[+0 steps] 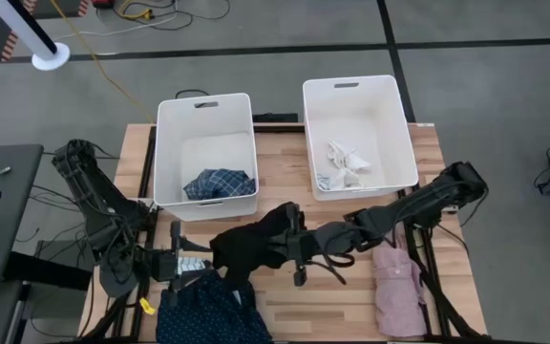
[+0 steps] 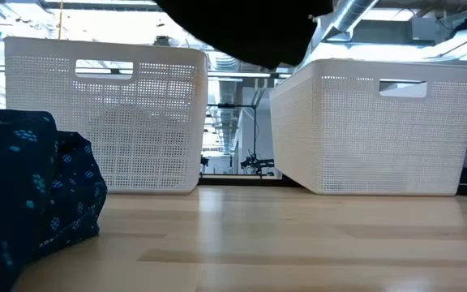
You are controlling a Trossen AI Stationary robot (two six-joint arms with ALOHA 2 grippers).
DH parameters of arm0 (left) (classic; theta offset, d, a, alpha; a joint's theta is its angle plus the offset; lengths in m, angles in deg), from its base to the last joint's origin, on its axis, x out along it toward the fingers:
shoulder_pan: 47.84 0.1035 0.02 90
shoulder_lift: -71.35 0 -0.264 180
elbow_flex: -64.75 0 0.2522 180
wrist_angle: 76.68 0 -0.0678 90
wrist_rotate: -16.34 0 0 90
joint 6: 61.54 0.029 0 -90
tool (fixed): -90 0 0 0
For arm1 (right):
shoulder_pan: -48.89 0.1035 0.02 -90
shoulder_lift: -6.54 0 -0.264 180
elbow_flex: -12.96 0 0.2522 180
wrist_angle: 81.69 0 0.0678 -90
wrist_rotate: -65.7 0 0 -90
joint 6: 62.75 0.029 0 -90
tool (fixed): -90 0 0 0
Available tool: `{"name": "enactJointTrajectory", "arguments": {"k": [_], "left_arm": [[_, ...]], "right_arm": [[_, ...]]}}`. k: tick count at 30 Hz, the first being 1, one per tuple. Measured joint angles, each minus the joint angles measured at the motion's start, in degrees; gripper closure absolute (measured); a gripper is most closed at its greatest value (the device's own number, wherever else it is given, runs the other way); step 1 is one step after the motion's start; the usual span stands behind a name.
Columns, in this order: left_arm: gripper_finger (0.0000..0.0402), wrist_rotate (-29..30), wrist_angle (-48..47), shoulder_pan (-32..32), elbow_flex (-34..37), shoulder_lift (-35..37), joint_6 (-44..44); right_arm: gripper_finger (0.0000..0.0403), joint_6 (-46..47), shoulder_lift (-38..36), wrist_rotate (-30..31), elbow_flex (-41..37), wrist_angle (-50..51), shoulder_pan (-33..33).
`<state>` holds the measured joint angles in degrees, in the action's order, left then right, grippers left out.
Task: Sort clothes
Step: Put the black clothes into the left bin
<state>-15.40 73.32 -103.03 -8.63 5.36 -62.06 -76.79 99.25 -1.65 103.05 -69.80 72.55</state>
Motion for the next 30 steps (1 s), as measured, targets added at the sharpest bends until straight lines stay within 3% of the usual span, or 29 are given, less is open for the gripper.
{"name": "enactJointTrajectory", "arguments": {"k": [5,11,17,22,30], "left_arm": [[0.0163,-0.11,5.18,0.95,0.00,-1.78,5.89],[0.0093,-0.20,11.16,1.95,0.00,-2.04,13.76],[0.0041,-4.12,11.81,7.53,0.01,-2.78,12.28],[0.0021,-11.79,14.44,11.49,0.02,-4.05,11.20],[0.0011,-9.91,14.05,16.67,0.02,-6.44,12.02]], "right_arm": [[0.0396,0.00,-0.33,0.00,0.00,0.90,-0.02],[0.0396,0.43,-0.40,0.00,0.00,1.80,-0.11],[0.0396,0.51,-0.42,-0.02,0.00,1.62,-0.39],[0.0395,1.07,-0.42,-0.02,0.02,1.64,-0.56],[0.0393,0.59,-0.42,-0.07,0.04,2.08,-0.40]]}}
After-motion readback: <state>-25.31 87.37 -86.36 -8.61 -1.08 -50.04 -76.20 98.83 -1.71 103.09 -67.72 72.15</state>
